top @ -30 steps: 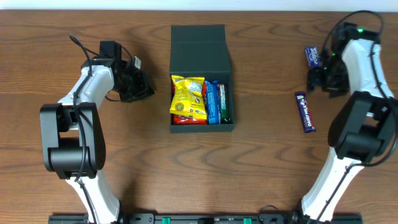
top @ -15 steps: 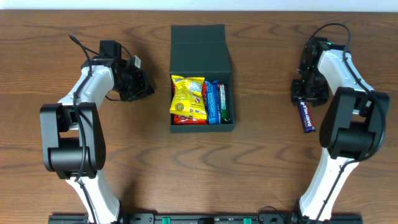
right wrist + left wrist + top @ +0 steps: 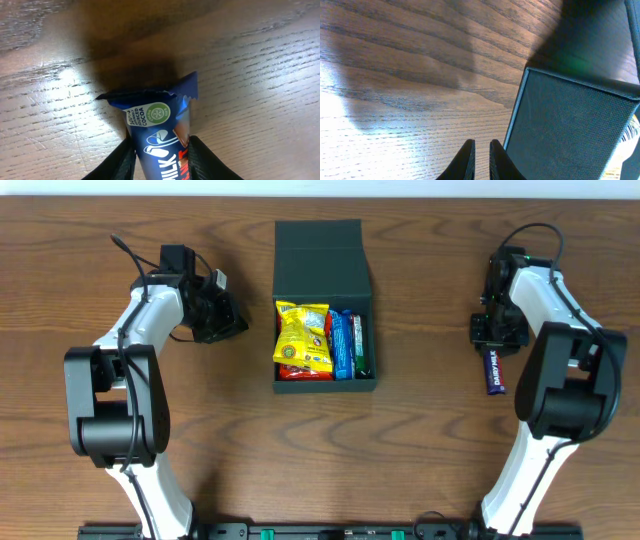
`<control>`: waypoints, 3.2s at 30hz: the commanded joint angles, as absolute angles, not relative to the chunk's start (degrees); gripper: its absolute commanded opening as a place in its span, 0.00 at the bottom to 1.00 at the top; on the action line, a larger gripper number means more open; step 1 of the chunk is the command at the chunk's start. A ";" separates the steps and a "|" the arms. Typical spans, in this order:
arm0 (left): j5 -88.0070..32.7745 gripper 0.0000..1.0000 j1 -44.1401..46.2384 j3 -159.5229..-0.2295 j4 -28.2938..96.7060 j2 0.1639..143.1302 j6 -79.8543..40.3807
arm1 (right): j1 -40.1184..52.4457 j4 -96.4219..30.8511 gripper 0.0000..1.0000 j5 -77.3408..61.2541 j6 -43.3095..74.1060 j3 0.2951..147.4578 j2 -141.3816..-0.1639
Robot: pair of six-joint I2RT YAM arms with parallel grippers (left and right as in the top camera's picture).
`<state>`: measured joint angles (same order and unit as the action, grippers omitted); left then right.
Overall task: Pack container
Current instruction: 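Grasp the purple Dairy Milk bar with the right gripper and lift it, then carry the purple bar into the box and lower it beside the blue bar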
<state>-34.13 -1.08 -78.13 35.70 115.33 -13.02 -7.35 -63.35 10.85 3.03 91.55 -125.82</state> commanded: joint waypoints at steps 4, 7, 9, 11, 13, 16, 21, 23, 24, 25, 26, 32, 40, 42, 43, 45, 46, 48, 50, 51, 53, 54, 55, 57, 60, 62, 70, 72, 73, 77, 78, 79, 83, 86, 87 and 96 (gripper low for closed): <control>-33.91 0.12 -1.32 -77.41 35.75 116.07 -11.75 | -7.29 -62.59 0.27 8.27 4.01 89.95 -126.98; -33.91 0.12 -1.32 -77.43 35.75 116.07 -11.75 | -7.25 -62.59 0.26 6.72 4.95 91.39 -126.98; -33.91 0.13 -1.32 -77.43 35.75 116.07 -11.75 | -7.11 -63.16 0.26 5.72 5.58 93.19 -126.98; -33.91 0.12 -1.32 -77.41 35.75 116.07 -11.75 | -6.87 -64.75 0.25 5.58 6.66 96.31 -126.98; -33.91 0.12 -1.32 -77.41 35.75 116.07 -11.75 | -6.42 -66.24 0.25 5.58 6.87 99.35 -126.96; -33.93 0.12 -1.32 -77.41 35.75 116.07 -11.75 | -5.06 -68.79 0.25 5.58 7.42 105.14 -126.98; -33.93 0.12 -1.32 -77.41 35.75 116.07 -11.75 | -1.02 -72.86 0.28 5.56 9.85 114.87 -126.98; -33.93 0.12 -1.32 -77.43 35.77 116.07 -11.75 | 1.04 -73.87 0.39 7.75 9.82 117.82 -126.98; -33.93 0.12 -1.32 -77.41 35.79 116.07 -11.75 | 1.72 -74.19 0.45 9.52 9.85 118.61 -126.98; -33.93 0.12 -1.32 -77.41 35.86 116.07 -11.75 | 2.22 -74.32 0.52 11.55 9.85 118.89 -126.98; -33.93 0.12 -1.32 -77.41 35.90 116.07 -11.75 | 2.37 -74.61 0.54 13.04 9.87 118.83 -126.98; -33.91 0.12 -1.32 -77.41 36.14 116.07 -11.73 | -2.13 -78.39 0.51 11.84 9.45 115.37 -127.09; -33.89 0.12 -1.32 -77.41 35.59 116.07 -11.70 | -5.93 -77.58 0.60 11.38 8.10 103.66 -126.93; -33.89 0.12 -1.32 -77.41 35.59 116.07 -11.70 | -5.96 -75.29 0.60 11.35 8.08 100.71 -126.93; -33.89 0.12 -1.32 -77.41 35.57 116.07 -11.70 | -5.98 -74.08 0.61 11.35 8.03 99.29 -126.93; -33.89 0.12 -1.32 -77.41 35.55 116.07 -11.70 | -5.98 -71.75 0.60 10.26 7.18 96.49 -126.93; -33.89 0.12 -1.32 -77.41 35.55 116.07 -11.70 | -5.98 -70.65 0.60 9.08 6.52 95.22 -126.93; -33.89 0.12 -1.32 -77.41 35.53 116.07 -11.73 | -5.93 -68.77 0.59 8.56 6.55 93.17 -126.93; -33.89 0.12 -1.32 -77.41 35.51 116.07 -11.73 | -5.93 -67.42 0.59 8.56 6.57 91.79 -126.93; -33.89 0.12 -1.32 -77.41 35.51 116.07 -11.73 | -5.93 -66.72 0.58 8.56 6.57 91.22 -126.93; -33.91 0.12 -1.32 -77.41 35.51 116.07 -11.75 | -5.98 -65.30 0.54 8.58 6.59 90.28 -126.96; -33.89 0.12 -1.32 -77.41 35.51 116.07 -11.75 | -5.98 -64.73 0.52 8.71 6.59 89.91 -126.96; -33.91 0.12 -1.32 -77.41 35.51 116.07 -11.75 | -5.98 -64.05 0.47 9.06 6.61 89.52 -126.96; -33.91 0.12 -1.32 -77.41 35.51 116.07 -11.75 | -5.98 -62.87 0.38 9.21 6.61 88.92 -126.96; -33.91 0.12 -1.32 -77.43 35.53 116.07 -11.75 | -5.98 -61.82 0.29 9.21 6.61 88.73 -126.96; -33.91 0.12 -1.32 -77.41 35.53 116.07 -11.75 | -5.98 -61.01 0.28 9.21 6.61 88.75 -126.96; -33.91 0.12 -1.32 -77.41 35.53 116.07 -11.77 | -5.93 -61.91 0.14 8.29 8.14 91.05 -126.96; -33.91 0.12 -1.32 -77.41 35.51 116.07 -11.75 | -5.91 -63.07 0.12 7.90 8.14 93.36 -126.96; -33.91 0.12 -1.32 -77.41 35.51 116.07 -11.75 | -5.91 -63.77 0.08 7.90 8.12 94.96 -126.96; -33.91 0.12 -1.32 -77.41 35.53 116.07 -11.75 | -5.41 -66.43 0.01 7.90 8.14 101.34 -126.96; -33.91 0.12 -1.32 -77.41 35.53 116.07 -11.75 | -5.19 -67.07 0.01 7.90 8.12 102.85 -126.96; -33.91 0.12 -1.32 -77.41 35.55 116.07 -11.75 | -4.89 -67.61 0.01 7.92 8.12 104.29 -126.96; -33.91 0.12 -1.32 -77.41 35.53 116.07 -11.75 | -2.44 -70.41 0.01 7.31 8.14 110.52 -126.96; -33.91 0.12 -1.32 -77.41 35.55 116.07 -11.75 | 1.10 -73.08 0.01 5.10 8.38 115.20 -126.96; -33.91 0.12 -1.32 -77.41 35.55 116.07 -11.75 | 2.48 -73.82 0.01 4.12 8.60 116.44 -126.96; -33.91 0.12 -1.32 -77.41 35.73 116.07 -11.73 | 14.44 -80.31 0.01 -2.17 12.80 123.17 -126.96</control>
<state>-34.13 -1.08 -78.13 35.59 115.33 -13.02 11.77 -79.07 0.51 9.67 121.14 -127.04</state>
